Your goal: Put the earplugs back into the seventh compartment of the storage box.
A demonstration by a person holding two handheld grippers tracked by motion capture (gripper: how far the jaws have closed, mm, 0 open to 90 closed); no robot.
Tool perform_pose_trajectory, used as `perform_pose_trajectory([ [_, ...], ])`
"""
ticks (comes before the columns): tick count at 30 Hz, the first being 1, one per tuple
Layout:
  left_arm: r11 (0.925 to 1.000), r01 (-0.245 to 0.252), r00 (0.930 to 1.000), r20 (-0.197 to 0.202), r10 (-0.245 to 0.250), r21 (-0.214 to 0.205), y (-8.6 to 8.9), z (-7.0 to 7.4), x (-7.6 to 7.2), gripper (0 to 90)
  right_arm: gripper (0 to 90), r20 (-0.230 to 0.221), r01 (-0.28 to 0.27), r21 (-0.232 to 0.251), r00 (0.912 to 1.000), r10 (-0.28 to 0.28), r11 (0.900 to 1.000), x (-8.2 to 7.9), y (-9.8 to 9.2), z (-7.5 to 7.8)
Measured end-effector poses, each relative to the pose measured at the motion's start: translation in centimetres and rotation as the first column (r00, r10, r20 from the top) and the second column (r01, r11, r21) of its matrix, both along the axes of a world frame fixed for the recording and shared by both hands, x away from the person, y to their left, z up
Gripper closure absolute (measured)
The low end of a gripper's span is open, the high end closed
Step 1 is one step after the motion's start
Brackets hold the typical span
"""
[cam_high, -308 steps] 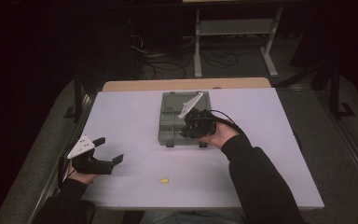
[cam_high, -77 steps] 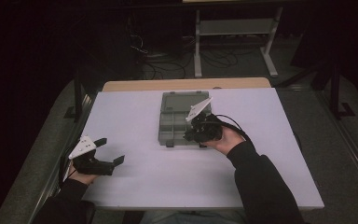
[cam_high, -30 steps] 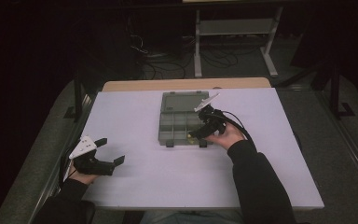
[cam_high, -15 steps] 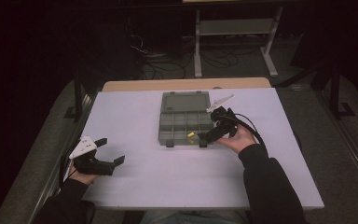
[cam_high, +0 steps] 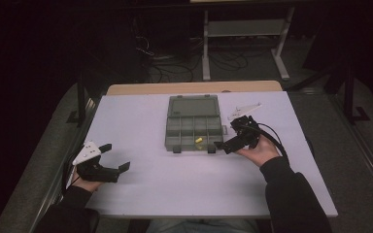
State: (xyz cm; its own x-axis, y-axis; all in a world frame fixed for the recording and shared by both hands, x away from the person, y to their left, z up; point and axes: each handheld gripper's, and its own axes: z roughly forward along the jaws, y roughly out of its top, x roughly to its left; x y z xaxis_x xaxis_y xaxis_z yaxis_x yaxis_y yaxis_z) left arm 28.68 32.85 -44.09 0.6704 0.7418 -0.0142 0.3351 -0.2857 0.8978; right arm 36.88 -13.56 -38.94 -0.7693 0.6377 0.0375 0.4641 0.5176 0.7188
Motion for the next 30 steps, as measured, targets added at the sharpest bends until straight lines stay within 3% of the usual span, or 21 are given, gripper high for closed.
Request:
perform_pose_trajectory([
  [13,1.0000,-0.001,1.0000,0.000,0.001,0.001,0.0,0.0,0.0,0.0,0.0,0.041,0.036,0.093,0.9984,-0.040,0.9950,-2.8,-3.9,-0.2],
  [20,1.0000,0.000,1.0000,-0.001,0.000,0.000,-0.1,0.0,0.1,0.0,0.0,0.057,0.075,0.108,0.9950,-0.082,0.9913,-4.0,-6.0,-0.8],
  [30,1.0000,0.004,1.0000,0.002,-0.004,0.001,-0.1,0.1,0.1,0.0,0.0,0.104,0.109,0.171,0.9863,-0.128,0.9792,-5.9,-8.3,-1.5],
])
